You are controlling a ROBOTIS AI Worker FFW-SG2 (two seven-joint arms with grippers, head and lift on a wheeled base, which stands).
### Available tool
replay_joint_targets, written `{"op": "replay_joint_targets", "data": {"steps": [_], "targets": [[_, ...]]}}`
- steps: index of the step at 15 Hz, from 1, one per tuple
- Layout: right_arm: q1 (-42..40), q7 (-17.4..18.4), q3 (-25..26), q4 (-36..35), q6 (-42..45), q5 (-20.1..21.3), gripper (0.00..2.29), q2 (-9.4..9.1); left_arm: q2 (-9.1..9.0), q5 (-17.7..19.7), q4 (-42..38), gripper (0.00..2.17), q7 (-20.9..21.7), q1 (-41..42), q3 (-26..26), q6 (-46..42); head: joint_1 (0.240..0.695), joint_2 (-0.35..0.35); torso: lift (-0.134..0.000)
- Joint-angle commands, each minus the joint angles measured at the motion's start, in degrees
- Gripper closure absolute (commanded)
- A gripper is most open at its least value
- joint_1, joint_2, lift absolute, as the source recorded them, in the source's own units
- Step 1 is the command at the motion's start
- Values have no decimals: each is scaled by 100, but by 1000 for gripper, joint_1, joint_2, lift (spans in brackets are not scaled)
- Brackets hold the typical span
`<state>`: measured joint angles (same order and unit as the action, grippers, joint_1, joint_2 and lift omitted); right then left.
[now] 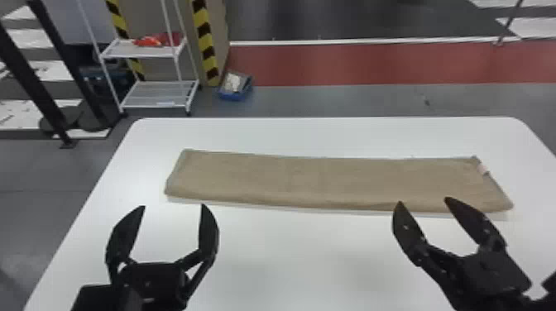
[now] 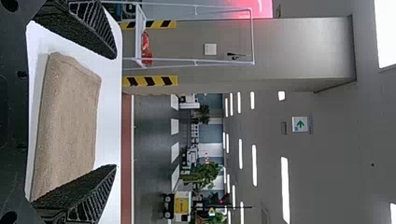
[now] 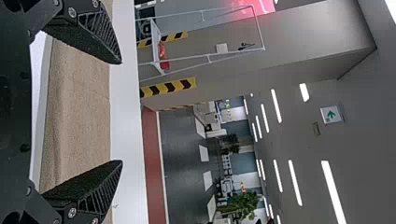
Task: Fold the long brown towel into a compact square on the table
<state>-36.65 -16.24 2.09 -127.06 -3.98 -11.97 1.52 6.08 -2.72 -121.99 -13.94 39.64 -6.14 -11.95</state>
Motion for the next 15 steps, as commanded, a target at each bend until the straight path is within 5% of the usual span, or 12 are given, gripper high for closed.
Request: {"op": "replay_joint_targets", "data": {"steps": [1, 12, 15], "targets": [[9, -2, 2, 32, -2, -25, 134, 15, -1, 0, 0, 46, 5, -9, 8, 31, 695, 58, -123], [140, 24, 2, 190, -2, -77, 137, 7, -10, -9, 35, 49, 5, -26, 34, 31, 695, 60, -123], [756, 112, -69, 674, -125, -25, 137, -28, -10, 70, 404, 66, 31, -466, 34, 259, 695, 59, -123]]}}
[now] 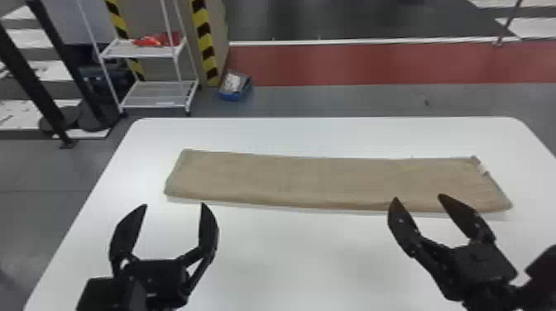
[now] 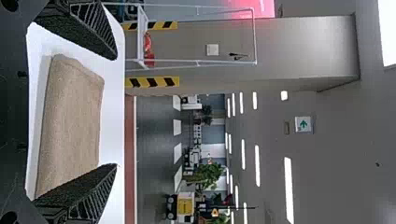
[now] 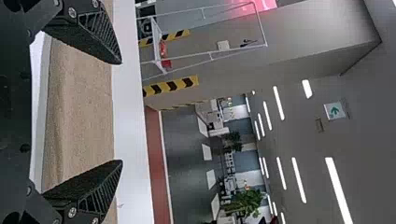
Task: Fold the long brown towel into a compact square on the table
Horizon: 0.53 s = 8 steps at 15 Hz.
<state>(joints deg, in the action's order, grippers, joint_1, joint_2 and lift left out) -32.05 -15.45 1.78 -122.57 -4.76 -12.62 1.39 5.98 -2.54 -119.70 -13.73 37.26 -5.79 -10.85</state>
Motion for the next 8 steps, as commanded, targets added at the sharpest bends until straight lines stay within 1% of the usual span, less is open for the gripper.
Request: {"op": "replay_joint_targets", "data": {"steps": [1, 2, 3, 4, 5, 6, 7, 8], "targets": [[489, 77, -108, 366, -118, 111, 137, -16, 9, 25, 236, 66, 11, -378, -10, 308, 695, 59, -123], [718, 121, -187, 515, -258, 190, 140, -16, 0, 43, 333, 66, 54, -589, -19, 484, 695, 59, -123], [964, 130, -257, 708, -381, 216, 144, -16, 0, 184, 465, 66, 283, -861, 16, 660, 695, 61, -123], [1184, 139, -319, 884, -434, 278, 157, -16, 0, 307, 641, 76, 380, -1142, 96, 976, 695, 63, -123], [1465, 139, -406, 1166, -434, 366, 191, -25, 9, 377, 887, 83, 450, -1512, 183, 1275, 695, 64, -123], [1755, 139, -477, 1526, -329, 366, 218, -34, 9, 465, 1177, 93, 573, -1889, 254, 1486, 695, 69, -123], [2001, 130, -521, 1807, -293, 366, 319, -34, 0, 588, 1449, 93, 608, -2197, 350, 1662, 695, 90, -123], [2265, 130, -609, 2124, -258, 366, 350, -42, 9, 781, 1722, 93, 652, -2505, 403, 1785, 695, 101, -123]]}}
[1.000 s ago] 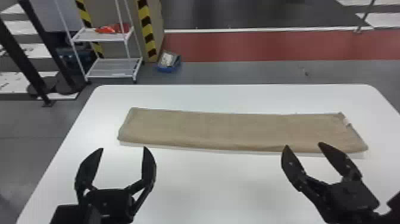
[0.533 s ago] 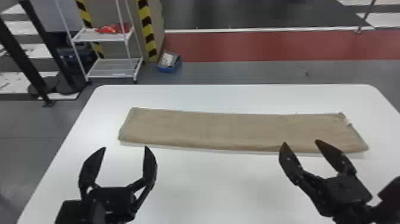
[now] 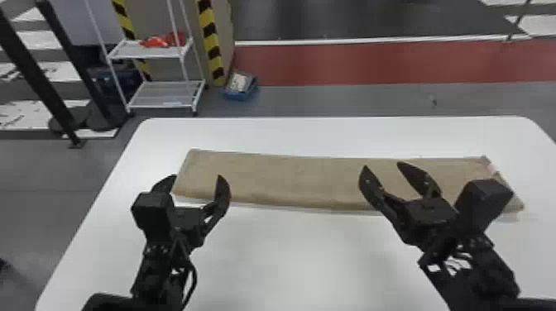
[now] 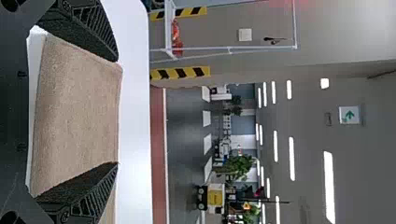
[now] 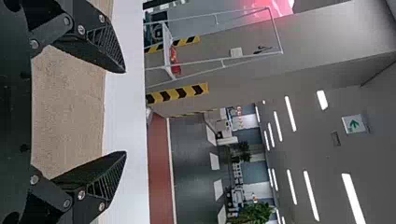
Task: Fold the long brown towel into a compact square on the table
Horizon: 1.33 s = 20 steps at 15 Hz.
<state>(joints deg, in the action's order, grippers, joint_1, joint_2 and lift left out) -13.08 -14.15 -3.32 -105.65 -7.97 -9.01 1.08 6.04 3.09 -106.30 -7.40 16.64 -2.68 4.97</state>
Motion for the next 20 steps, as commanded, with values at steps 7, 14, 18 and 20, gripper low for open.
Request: {"op": "replay_joint_targets", "data": {"steps": [7, 14, 18, 20], "targets": [[1536, -53, -539, 1899, 45, 268, 1676, -11, 55, 561, 1173, 93, 476, -1233, 540, 466, 695, 179, -123], [1606, -176, -477, 2549, 238, 374, 1676, 59, 72, 746, 1586, 93, 1109, -1699, 866, 1415, 695, 200, -123], [1431, -264, -380, 2663, 449, 365, 1676, 156, 143, 658, 2483, 157, 1267, -2279, 901, 1310, 695, 191, -123], [1387, -290, -301, 2663, 449, 365, 1676, 174, 213, 658, 2799, 215, 1337, -2464, 892, 1204, 695, 187, -123]]}}
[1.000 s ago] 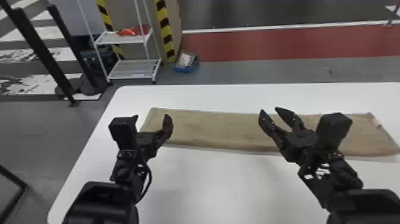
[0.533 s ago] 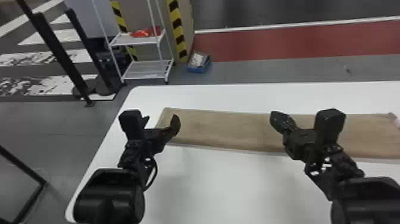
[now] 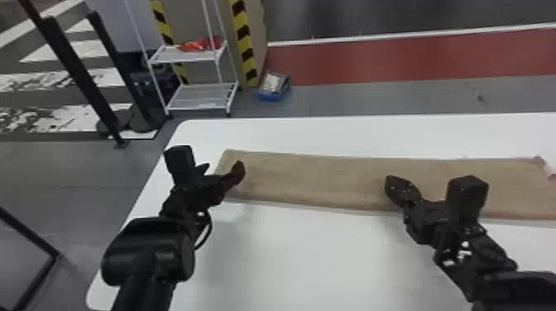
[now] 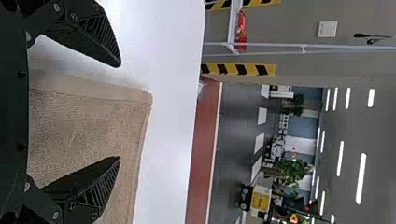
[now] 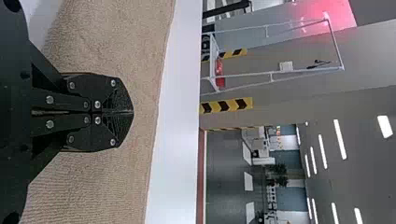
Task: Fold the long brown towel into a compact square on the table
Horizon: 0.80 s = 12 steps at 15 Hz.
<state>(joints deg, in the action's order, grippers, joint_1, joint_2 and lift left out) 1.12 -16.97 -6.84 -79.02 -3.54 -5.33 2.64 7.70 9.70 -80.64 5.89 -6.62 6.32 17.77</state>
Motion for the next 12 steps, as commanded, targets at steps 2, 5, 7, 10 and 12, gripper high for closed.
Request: {"op": "replay_joint_targets", "data": {"steps": [2, 5, 7, 10, 12], "targets": [[-59, -34, 60, 1, 24, -3, 1676, 44, 82, -12, 347, 306, 53, -191, 1, -59, 695, 186, -123], [-50, -43, 69, 1, 41, -3, 1676, 62, 135, -65, 347, 329, 53, -199, -16, 82, 695, 186, -123], [-42, -52, 60, 1, 94, -3, 1676, 62, 188, -65, 347, 400, 44, -243, 1, 275, 695, 188, -123], [-42, -52, 69, 1, 112, -29, 1676, 62, 214, -56, 347, 464, 71, -278, 10, 557, 695, 193, -123], [-50, -61, 113, -26, 112, -47, 1676, 62, 214, -83, 338, 701, 71, -331, -25, 873, 695, 195, -123]]}}
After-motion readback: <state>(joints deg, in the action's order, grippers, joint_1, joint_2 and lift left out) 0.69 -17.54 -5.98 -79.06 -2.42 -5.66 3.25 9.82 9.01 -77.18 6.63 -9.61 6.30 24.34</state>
